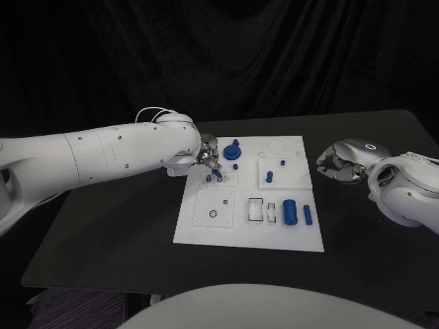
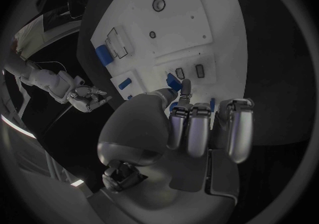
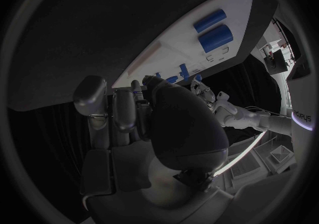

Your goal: Assemble the parts on the task board

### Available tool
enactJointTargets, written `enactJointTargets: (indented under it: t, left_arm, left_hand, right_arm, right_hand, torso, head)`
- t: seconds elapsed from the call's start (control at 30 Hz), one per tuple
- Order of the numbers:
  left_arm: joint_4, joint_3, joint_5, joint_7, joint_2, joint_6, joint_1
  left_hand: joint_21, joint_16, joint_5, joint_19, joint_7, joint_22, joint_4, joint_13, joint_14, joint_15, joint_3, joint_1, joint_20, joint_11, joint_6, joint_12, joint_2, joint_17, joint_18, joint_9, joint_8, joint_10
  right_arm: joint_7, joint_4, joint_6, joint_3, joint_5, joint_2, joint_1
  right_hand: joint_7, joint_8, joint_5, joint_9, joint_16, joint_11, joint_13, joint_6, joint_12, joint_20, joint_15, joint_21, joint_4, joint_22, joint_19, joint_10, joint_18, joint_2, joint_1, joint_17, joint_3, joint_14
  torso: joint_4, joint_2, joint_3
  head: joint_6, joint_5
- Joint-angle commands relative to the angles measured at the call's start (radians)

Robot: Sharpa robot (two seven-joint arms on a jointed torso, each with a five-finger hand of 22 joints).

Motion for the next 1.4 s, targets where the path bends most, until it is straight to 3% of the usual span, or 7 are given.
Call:
enactJointTargets:
  t: [0.03, 0.63, 0.77, 0.93, 1.03, 1.2, 1.4]
  left_arm:
    - [-0.002, 0.001, -0.005, 0.024, 0.003, -0.020, -0.002]
    - [-0.002, 0.001, -0.005, 0.044, -0.003, -0.054, -0.009]
    - [0.023, 0.001, -0.006, 0.092, -0.026, -0.113, -0.009]
    - [0.080, 0.001, -0.011, 0.252, -0.082, -0.198, -0.009]
    - [0.122, 0.001, -0.048, 0.381, -0.131, -0.250, -0.009]
    - [0.176, 0.000, -0.117, 0.580, -0.213, -0.339, -0.011]
    - [0.212, 0.000, -0.141, 0.781, -0.312, -0.501, -0.055]
  left_hand:
    - [-0.007, 0.003, -0.003, 0.048, -0.001, 0.228, -0.004, 0.245, 0.104, 0.004, -0.001, -0.005, 0.000, 0.005, -0.002, -0.003, -0.009, 0.263, -0.003, -0.001, -0.007, 0.086]
    - [-0.010, 0.003, -0.025, 0.047, 0.003, 0.227, -0.009, 0.243, 0.104, 0.007, -0.010, -0.025, 0.003, 0.009, -0.011, -0.006, -0.010, 0.263, -0.002, 0.010, -0.022, 0.083]
    - [-0.007, 0.003, -0.120, 0.049, 0.003, 0.229, 0.008, 0.244, 0.104, 0.008, -0.045, -0.070, 0.005, 0.011, -0.011, -0.004, -0.016, 0.263, -0.003, 0.021, -0.046, 0.085]
    - [-0.005, 0.003, -0.142, 0.051, 0.019, 0.229, 0.009, 0.245, 0.104, 0.017, -0.070, -0.077, 0.011, 0.023, -0.040, -0.003, -0.032, 0.263, -0.004, 0.003, -0.108, 0.086]
    - [0.013, 0.003, -0.134, 0.060, 0.037, 0.235, -0.031, 0.246, 0.104, 0.032, -0.072, -0.023, 0.023, 0.038, -0.068, -0.001, -0.051, 0.263, -0.009, -0.025, -0.159, 0.087]
    - [0.039, 0.003, -0.118, 0.073, 0.027, 0.245, -0.067, 0.253, 0.104, 0.022, -0.077, 0.054, 0.022, 0.021, -0.061, 0.006, -0.086, 0.263, -0.015, -0.054, -0.198, 0.095]
    - [0.060, 0.003, -0.074, 0.084, 0.000, 0.252, -0.066, 0.261, 0.104, 0.007, -0.091, 0.085, 0.008, 0.000, -0.017, 0.015, -0.117, 0.263, -0.021, -0.062, -0.198, 0.106]
  right_arm:
    - [-0.015, 0.002, 0.006, 0.001, -0.002, -0.002, -0.002]
    - [-0.014, 0.003, 0.005, 0.001, -0.002, -0.003, -0.002]
    - [-0.012, 0.004, 0.002, 0.001, -0.002, -0.004, -0.002]
    - [-0.010, 0.007, -0.002, 0.001, -0.002, -0.011, -0.002]
    - [-0.010, 0.009, -0.004, 0.001, -0.002, -0.016, -0.002]
    - [-0.008, 0.013, -0.010, 0.001, -0.002, -0.024, -0.002]
    - [-0.005, 0.013, -0.013, 0.001, -0.001, -0.029, -0.002]
  right_hand:
    - [0.003, -0.003, 0.003, -0.001, -0.006, -0.001, 0.072, -0.007, -0.007, 0.002, 0.005, -0.003, -0.002, 0.107, -0.002, -0.007, -0.002, -0.001, 0.007, -0.001, 0.007, 0.040]
    - [0.004, -0.005, 0.003, -0.002, -0.005, -0.001, 0.072, -0.009, -0.006, 0.002, 0.005, -0.006, -0.002, 0.107, -0.002, -0.007, -0.001, -0.001, 0.006, 0.000, 0.008, 0.040]
    - [0.004, -0.005, 0.003, -0.002, -0.005, -0.001, 0.071, -0.009, -0.007, 0.002, 0.005, -0.006, -0.002, 0.107, -0.003, -0.008, -0.001, -0.001, 0.006, 0.000, 0.008, 0.040]
    - [0.003, -0.007, 0.003, -0.002, -0.005, -0.001, 0.071, -0.013, -0.008, 0.002, 0.005, -0.007, -0.002, 0.107, -0.003, -0.008, -0.001, -0.002, 0.006, 0.000, 0.008, 0.039]
    - [0.003, -0.008, 0.002, -0.003, -0.005, -0.002, 0.071, -0.014, -0.008, 0.002, 0.005, -0.007, -0.002, 0.107, -0.003, -0.009, -0.001, -0.002, 0.006, 0.000, 0.008, 0.039]
    - [0.003, -0.009, 0.002, -0.003, -0.005, -0.002, 0.072, -0.017, -0.007, 0.002, 0.004, -0.005, -0.001, 0.107, -0.002, -0.008, -0.001, -0.004, 0.004, 0.000, 0.007, 0.039]
    - [0.003, -0.010, 0.002, -0.003, -0.004, -0.002, 0.072, -0.017, -0.007, 0.002, 0.004, -0.005, 0.000, 0.108, -0.002, -0.008, -0.001, -0.004, 0.003, 0.000, 0.007, 0.039]
  torso:
    - [0.0000, 0.002, -0.0008]
    - [-0.0016, 0.000, 0.0002]
    - [-0.0024, 0.000, 0.0002]
    - [-0.0021, 0.000, 0.0004]
    - [-0.0021, -0.001, 0.0005]
    - [-0.0015, -0.001, 0.0007]
    - [-0.0022, -0.001, 0.0007]
  head:
    - [0.000, 0.001]
    - [0.000, 0.003]
    - [0.000, 0.007]
    - [0.000, 0.004]
    - [0.000, 0.004]
    - [0.000, 0.007]
    - [0.000, 0.017]
